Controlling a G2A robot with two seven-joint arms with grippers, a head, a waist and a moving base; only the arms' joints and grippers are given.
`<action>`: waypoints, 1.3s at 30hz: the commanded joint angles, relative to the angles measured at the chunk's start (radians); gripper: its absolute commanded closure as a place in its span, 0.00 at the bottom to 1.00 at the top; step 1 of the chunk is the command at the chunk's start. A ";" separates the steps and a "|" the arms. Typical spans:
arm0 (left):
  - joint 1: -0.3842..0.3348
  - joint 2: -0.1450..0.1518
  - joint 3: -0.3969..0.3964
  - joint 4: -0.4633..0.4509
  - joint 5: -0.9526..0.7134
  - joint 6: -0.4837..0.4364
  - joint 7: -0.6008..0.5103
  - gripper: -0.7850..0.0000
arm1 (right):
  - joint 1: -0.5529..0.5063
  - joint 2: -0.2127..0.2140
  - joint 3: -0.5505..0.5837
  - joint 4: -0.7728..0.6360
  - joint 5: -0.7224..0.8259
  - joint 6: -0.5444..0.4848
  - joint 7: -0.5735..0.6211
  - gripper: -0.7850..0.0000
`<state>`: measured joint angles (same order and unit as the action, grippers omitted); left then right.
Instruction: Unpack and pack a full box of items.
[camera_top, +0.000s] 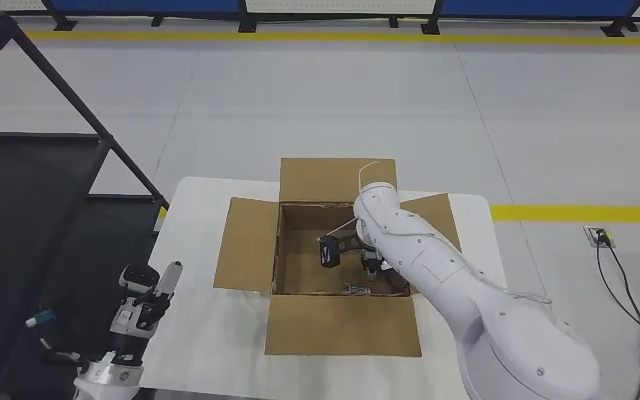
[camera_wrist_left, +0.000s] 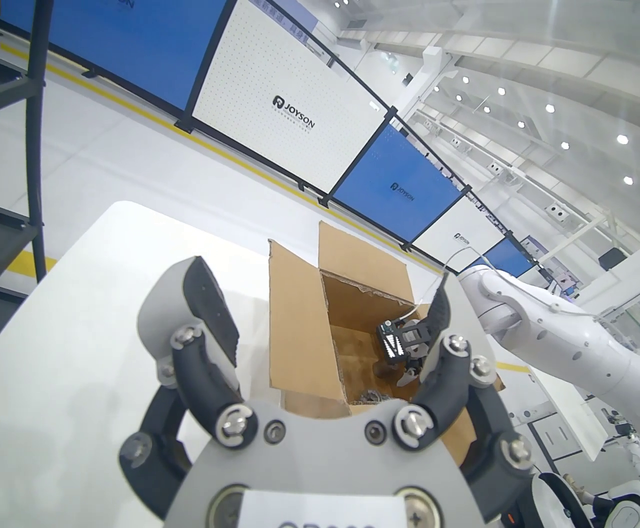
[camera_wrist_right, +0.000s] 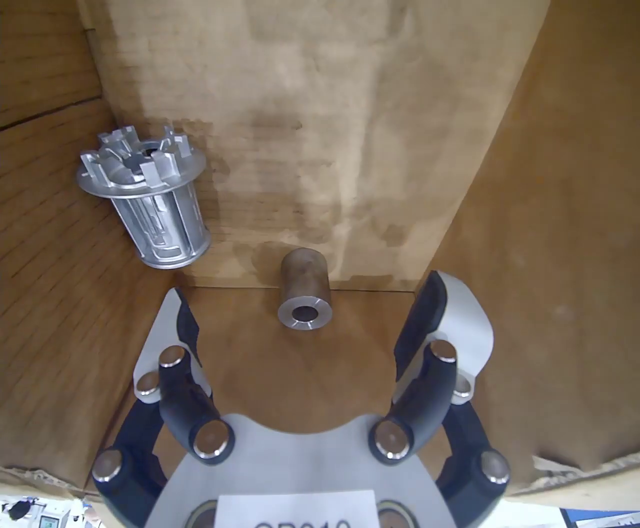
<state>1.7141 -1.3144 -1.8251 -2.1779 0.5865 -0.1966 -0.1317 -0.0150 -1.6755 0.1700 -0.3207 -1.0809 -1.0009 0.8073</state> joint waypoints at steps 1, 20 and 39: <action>0.008 -0.001 0.010 -0.009 0.013 0.006 0.011 0.00 | -0.004 -0.006 0.000 0.020 -0.016 0.014 -0.009 0.00; 0.054 -0.005 0.095 -0.049 0.081 0.027 0.078 0.00 | -0.034 -0.041 0.001 0.129 -0.099 0.085 -0.075 0.72; 0.075 -0.007 0.112 -0.057 0.103 0.033 0.118 0.00 | 0.011 -0.019 0.000 0.114 -0.195 -0.007 -0.366 1.00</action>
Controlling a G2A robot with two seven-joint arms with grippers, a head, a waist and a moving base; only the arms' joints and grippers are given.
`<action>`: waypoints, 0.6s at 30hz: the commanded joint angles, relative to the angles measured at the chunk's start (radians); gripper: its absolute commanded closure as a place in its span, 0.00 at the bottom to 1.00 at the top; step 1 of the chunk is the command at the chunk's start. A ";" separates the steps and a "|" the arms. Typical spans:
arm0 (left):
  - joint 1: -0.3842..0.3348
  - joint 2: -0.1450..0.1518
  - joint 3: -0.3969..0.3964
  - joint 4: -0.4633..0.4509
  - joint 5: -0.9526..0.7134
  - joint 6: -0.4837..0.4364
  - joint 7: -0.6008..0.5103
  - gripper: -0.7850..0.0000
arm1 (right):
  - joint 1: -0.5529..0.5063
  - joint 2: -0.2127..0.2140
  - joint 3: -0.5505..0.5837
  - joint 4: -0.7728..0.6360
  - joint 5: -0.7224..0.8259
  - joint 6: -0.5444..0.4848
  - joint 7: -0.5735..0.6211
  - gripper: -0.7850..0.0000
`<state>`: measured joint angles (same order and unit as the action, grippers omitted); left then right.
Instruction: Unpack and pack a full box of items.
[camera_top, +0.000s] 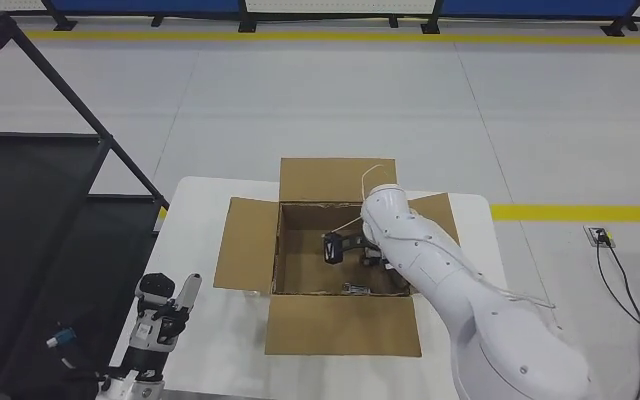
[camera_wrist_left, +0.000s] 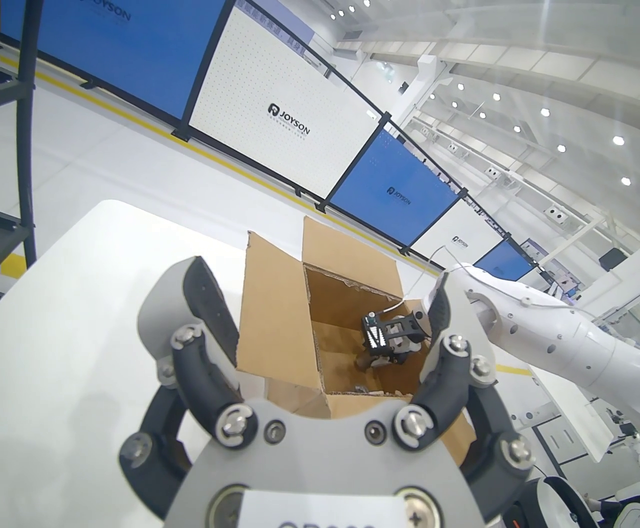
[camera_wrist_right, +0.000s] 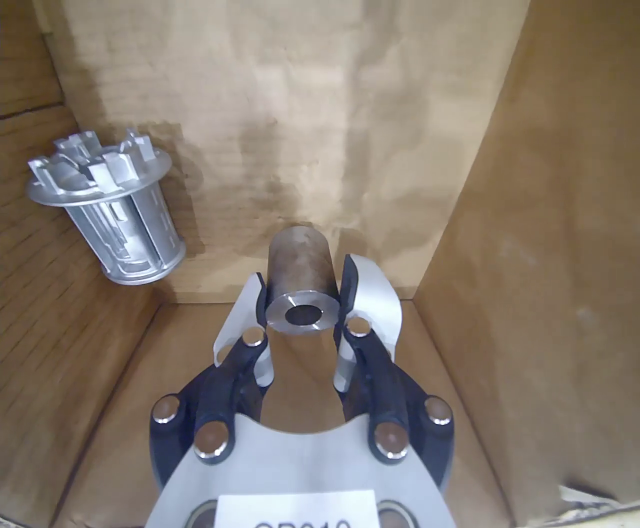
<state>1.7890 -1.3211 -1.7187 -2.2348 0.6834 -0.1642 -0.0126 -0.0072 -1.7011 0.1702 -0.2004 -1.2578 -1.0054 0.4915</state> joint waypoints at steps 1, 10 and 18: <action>-0.002 0.000 0.011 -0.001 0.014 0.001 0.000 0.00 | 0.006 0.014 0.000 -0.017 -0.043 -0.004 -0.098 1.00; -0.009 -0.002 0.057 0.009 0.064 0.025 0.010 0.00 | -0.003 0.119 0.000 -0.189 -0.318 0.066 -0.520 1.00; -0.020 -0.003 0.090 0.017 0.098 0.051 0.015 0.00 | -0.036 0.271 0.034 -0.487 -0.432 0.176 -0.631 1.00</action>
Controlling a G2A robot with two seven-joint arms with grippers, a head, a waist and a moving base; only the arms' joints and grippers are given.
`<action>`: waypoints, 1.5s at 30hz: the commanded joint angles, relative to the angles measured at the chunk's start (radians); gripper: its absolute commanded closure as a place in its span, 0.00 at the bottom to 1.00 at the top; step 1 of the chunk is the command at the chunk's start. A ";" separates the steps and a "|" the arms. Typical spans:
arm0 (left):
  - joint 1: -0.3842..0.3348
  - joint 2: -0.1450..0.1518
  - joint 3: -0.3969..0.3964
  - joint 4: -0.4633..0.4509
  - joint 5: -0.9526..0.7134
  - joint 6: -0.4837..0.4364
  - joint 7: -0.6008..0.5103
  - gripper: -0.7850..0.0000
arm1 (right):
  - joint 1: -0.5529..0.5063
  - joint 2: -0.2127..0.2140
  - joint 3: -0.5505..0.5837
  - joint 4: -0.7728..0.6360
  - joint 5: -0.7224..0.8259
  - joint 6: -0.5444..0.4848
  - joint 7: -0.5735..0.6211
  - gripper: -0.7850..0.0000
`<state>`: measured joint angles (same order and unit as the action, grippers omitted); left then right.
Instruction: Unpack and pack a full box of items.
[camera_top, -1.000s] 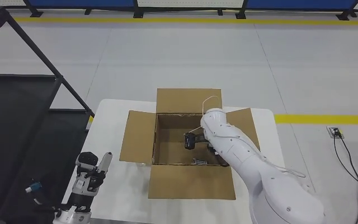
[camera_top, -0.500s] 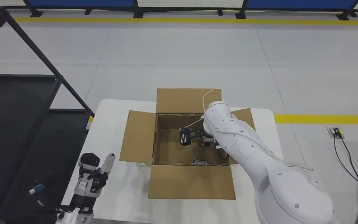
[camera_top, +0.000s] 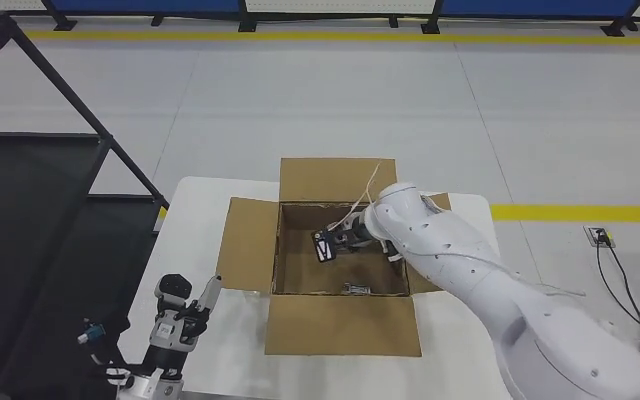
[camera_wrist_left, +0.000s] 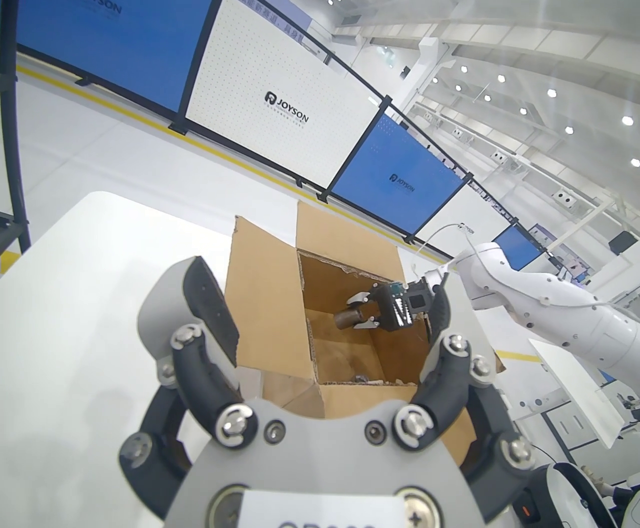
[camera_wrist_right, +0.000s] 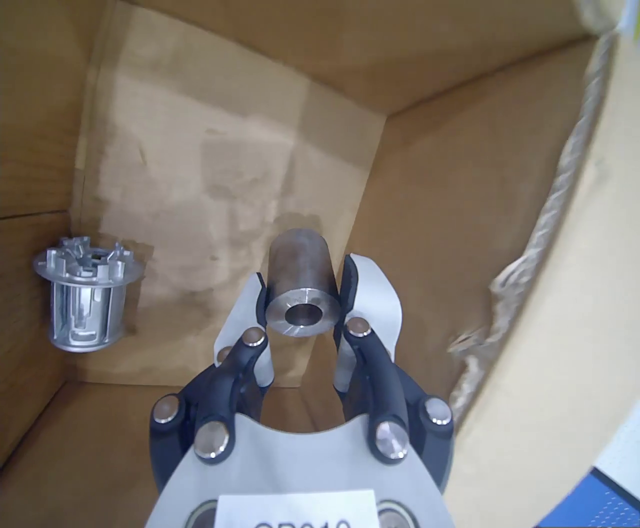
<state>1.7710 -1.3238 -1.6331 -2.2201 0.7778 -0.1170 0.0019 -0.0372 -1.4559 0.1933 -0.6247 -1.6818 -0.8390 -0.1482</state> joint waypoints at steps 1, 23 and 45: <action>-0.004 0.000 0.009 0.003 0.006 0.007 0.000 0.00 | -0.014 0.051 0.025 -0.126 -0.014 0.018 0.021 1.00; -0.013 -0.003 0.071 0.026 0.056 0.034 0.006 0.00 | -0.738 0.517 0.849 -1.118 0.047 0.064 0.367 1.00; -0.036 -0.005 0.208 0.062 0.216 0.068 0.001 0.00 | -1.498 0.596 1.607 -1.239 0.353 0.284 0.342 1.00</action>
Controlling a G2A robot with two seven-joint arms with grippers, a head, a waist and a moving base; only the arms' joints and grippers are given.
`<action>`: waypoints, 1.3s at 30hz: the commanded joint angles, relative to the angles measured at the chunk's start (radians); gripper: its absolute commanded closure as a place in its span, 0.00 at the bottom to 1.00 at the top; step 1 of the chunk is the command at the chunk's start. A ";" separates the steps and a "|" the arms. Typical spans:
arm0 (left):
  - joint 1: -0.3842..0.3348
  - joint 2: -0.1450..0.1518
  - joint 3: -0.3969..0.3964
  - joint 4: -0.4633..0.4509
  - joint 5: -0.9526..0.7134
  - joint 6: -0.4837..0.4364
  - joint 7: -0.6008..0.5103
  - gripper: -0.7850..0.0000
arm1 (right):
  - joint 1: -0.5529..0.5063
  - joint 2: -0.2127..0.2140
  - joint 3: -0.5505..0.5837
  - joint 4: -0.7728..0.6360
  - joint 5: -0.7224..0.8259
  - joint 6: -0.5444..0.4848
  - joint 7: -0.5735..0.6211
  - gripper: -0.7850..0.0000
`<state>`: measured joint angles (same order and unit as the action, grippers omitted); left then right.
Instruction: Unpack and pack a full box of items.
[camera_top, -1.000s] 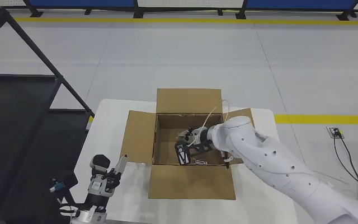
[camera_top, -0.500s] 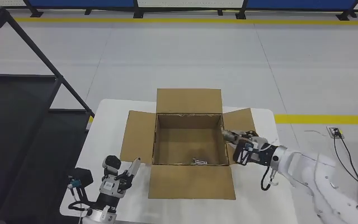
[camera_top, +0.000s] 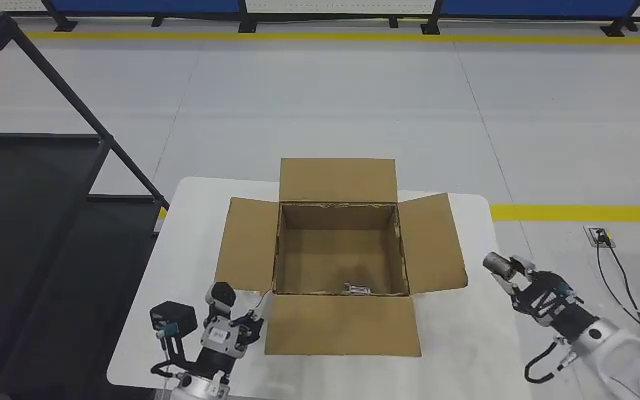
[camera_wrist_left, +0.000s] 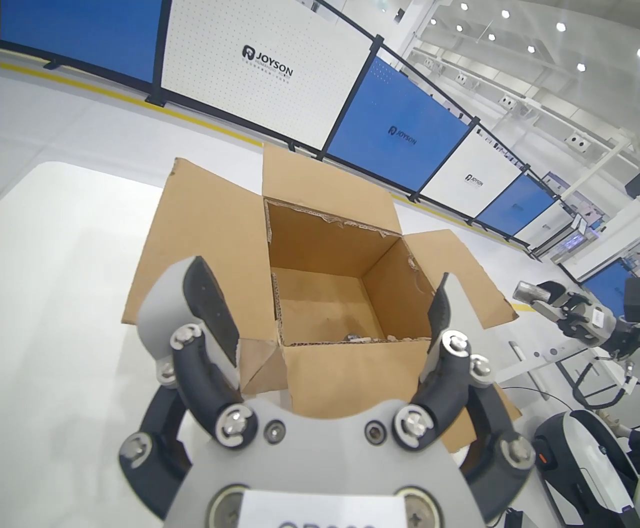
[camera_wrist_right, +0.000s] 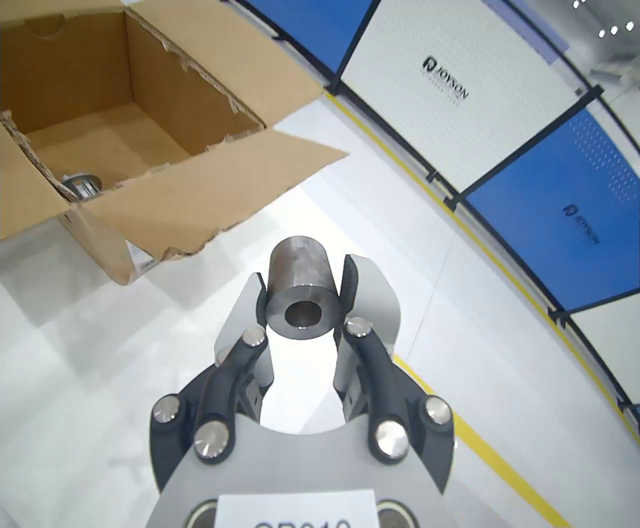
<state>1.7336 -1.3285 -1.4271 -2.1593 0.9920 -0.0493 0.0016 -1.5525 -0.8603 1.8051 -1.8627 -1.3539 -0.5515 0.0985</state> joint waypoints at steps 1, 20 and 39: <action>0.002 0.000 0.004 0.002 0.004 0.001 0.004 0.00 | 0.038 0.001 -0.018 -0.001 0.048 -0.007 0.180 1.00; 0.017 0.000 0.006 0.001 0.013 0.008 0.018 0.00 | 0.178 0.001 -0.106 0.028 0.194 -0.019 0.488 1.00; 0.017 0.000 0.006 0.001 0.013 0.008 0.018 0.00 | 0.178 0.001 -0.106 0.028 0.194 -0.019 0.488 1.00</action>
<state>1.7505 -1.3280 -1.4208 -2.1578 1.0047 -0.0414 0.0196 -1.3740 -0.8597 1.6993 -1.8345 -1.1599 -0.5706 0.5867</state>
